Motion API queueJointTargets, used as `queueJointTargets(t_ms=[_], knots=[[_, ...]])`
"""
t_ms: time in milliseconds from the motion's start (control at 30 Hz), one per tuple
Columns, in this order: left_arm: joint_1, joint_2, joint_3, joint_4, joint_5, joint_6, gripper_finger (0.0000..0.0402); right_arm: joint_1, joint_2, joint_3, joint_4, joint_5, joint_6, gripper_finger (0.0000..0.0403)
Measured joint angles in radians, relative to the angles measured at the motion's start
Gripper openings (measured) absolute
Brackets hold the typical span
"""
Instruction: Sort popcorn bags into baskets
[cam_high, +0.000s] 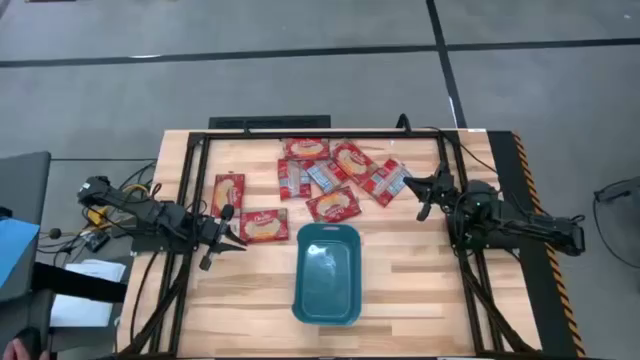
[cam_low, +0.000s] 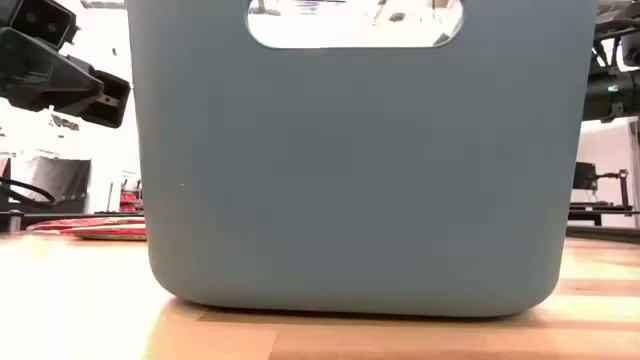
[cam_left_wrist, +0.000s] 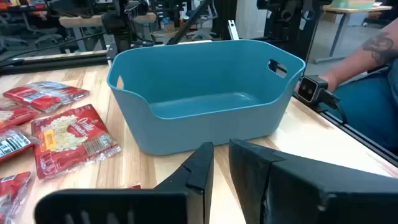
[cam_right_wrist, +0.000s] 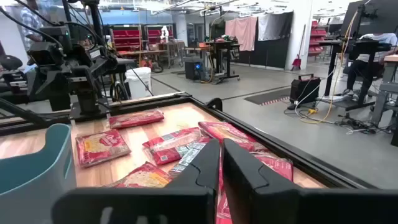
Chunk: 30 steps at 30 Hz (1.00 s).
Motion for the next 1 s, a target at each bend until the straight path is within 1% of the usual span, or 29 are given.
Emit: queueJointTargets(t_ms=[200,533,1000], knots=[[0.0,0.0,0.0,0.0,0.0,-0.009,0.0044,0.0,0.0,0.0,0.0,0.0,0.0,0.0043],[0.0,0.0,0.0,0.001,-0.019,-0.148,0.0044,0.0,0.0,0.0,0.0,0.0,0.0,0.0043],[0.0,0.0,0.001,0.001,-0.019,-0.132,0.0044,0.0,0.0,0.0,0.0,0.0,0.0,0.0043]])
